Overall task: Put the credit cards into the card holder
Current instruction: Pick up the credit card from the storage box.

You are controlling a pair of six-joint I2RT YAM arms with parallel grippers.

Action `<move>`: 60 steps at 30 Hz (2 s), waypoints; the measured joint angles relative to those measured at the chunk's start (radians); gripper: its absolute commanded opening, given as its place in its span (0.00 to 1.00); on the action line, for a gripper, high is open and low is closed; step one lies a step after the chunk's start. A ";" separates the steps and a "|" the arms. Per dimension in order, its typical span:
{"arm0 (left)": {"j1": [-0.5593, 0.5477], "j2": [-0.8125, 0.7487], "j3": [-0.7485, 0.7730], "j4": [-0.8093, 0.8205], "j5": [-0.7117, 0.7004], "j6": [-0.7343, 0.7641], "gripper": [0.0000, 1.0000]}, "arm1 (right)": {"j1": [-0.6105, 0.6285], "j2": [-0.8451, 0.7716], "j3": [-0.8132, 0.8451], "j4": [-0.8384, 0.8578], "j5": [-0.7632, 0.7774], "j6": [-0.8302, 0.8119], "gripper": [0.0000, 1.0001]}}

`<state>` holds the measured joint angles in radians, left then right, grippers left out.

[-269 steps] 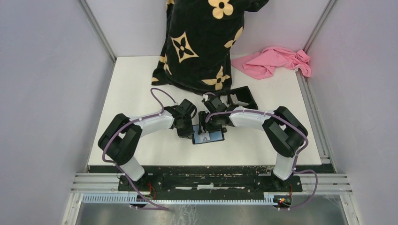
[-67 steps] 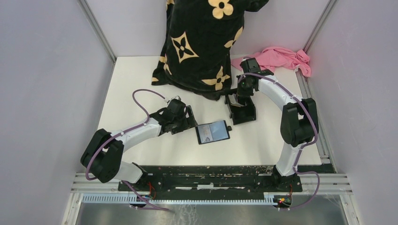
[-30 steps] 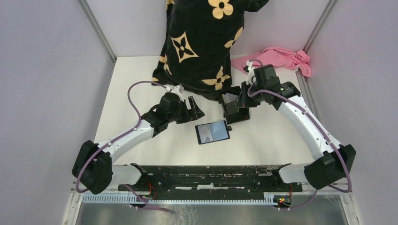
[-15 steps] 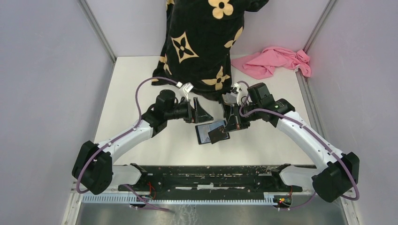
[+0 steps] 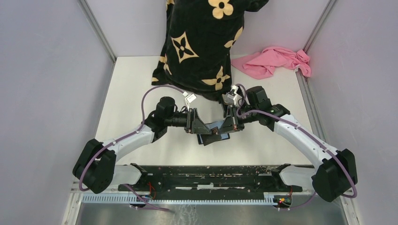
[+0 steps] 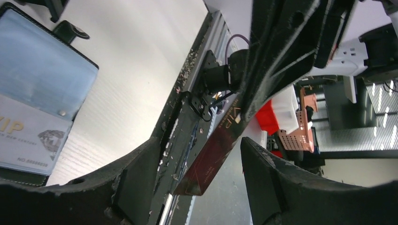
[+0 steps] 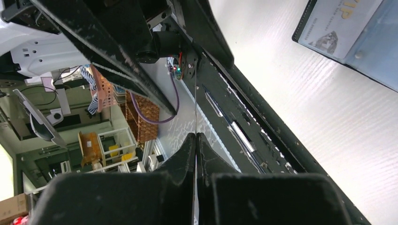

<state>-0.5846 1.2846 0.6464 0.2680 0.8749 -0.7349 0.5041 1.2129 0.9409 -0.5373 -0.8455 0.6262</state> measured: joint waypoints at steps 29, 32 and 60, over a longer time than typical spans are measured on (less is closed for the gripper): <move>0.005 0.009 -0.038 0.031 -0.014 -0.073 0.03 | -0.004 0.145 0.147 -0.075 0.141 -0.087 0.58; 0.005 -0.008 -0.048 -0.023 -0.130 -0.074 0.03 | -0.001 0.115 0.167 -0.131 0.269 -0.151 0.62; -0.083 -0.190 -0.188 -0.181 -0.761 -0.270 0.03 | 0.073 0.074 0.083 0.176 1.169 -0.249 0.52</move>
<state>-0.6678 1.0943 0.4587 0.0868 0.1135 -1.0054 0.5770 1.2869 1.0241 -0.3611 0.3237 0.3771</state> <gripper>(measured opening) 0.043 0.558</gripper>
